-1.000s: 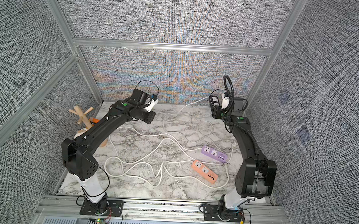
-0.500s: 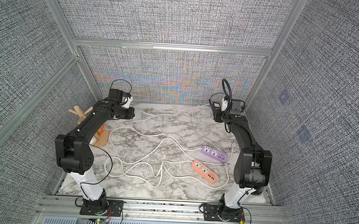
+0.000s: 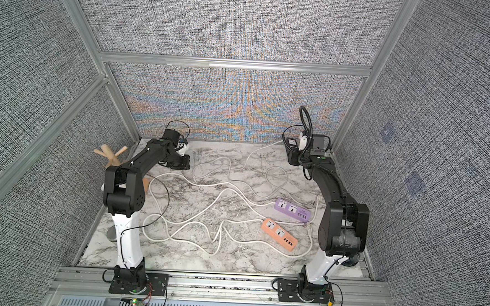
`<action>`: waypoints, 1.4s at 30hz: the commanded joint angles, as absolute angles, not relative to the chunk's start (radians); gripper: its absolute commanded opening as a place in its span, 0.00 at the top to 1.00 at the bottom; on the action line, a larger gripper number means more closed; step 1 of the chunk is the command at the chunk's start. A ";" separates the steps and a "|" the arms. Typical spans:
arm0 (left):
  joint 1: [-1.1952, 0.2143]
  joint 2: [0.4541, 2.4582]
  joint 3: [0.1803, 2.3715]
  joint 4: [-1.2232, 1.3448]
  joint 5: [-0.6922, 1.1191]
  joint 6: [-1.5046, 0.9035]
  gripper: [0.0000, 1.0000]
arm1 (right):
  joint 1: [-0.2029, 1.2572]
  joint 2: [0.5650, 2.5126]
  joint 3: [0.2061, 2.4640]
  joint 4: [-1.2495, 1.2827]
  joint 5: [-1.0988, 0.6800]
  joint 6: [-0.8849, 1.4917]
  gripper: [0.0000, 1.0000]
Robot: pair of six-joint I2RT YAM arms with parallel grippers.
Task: Unwrap the cord wrapped around the power strip
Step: Move the power cord to the center of the board, then place the power strip at the center of the board.
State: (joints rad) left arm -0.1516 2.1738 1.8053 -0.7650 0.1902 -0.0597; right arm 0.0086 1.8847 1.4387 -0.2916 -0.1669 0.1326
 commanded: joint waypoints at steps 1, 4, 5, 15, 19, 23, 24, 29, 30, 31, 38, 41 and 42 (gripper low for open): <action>-0.156 2.174 1.822 -0.793 0.179 -0.045 0.66 | 0.023 1.894 1.452 -0.252 -0.182 0.133 1.00; -0.165 2.113 1.808 -0.798 0.162 -0.022 0.40 | 0.025 1.903 1.464 -0.253 -0.192 0.144 1.00; -0.176 2.085 1.802 -0.799 0.157 -0.003 0.35 | 0.025 1.908 1.472 -0.259 -0.191 0.147 1.00; -0.493 2.044 1.743 -0.757 0.336 0.262 0.37 | 0.012 1.928 1.516 -0.310 -0.195 0.155 1.00; -0.586 2.170 1.841 -0.742 0.288 0.270 0.29 | 0.011 1.920 1.513 -0.327 -0.199 0.144 1.00; -0.631 2.239 1.892 -0.657 0.233 0.271 0.16 | 0.003 1.907 1.495 -0.327 -0.208 0.143 1.00; -0.637 2.250 1.898 -0.637 0.221 0.271 0.15 | 0.000 1.905 1.492 -0.328 -0.212 0.143 1.00; -0.656 2.346 1.990 -0.654 0.244 0.341 0.11 | -0.008 1.903 1.488 -0.329 -0.228 0.141 1.00; -0.659 2.371 2.026 -0.678 0.230 0.350 0.11 | -0.008 1.903 1.488 -0.329 -0.231 0.141 1.00; -0.661 2.398 2.065 -0.698 0.214 0.354 0.10 | -0.011 1.902 1.488 -0.330 -0.234 0.141 1.00; -0.661 2.562 2.302 -0.853 0.286 0.381 0.15 | -0.013 1.902 1.484 -0.333 -0.246 0.140 1.00; -0.662 2.590 2.340 -0.917 0.272 0.392 0.22 | -0.020 1.899 1.481 -0.332 -0.243 0.138 1.00; -0.661 2.588 2.335 -0.923 0.267 0.395 0.25 | -0.023 1.898 1.480 -0.331 -0.244 0.139 1.00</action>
State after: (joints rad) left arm -0.6632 2.5858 2.3230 -0.8261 0.2611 0.3672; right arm -0.0166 1.9053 1.4811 -0.3618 -0.2371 0.1501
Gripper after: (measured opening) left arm 0.764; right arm 0.524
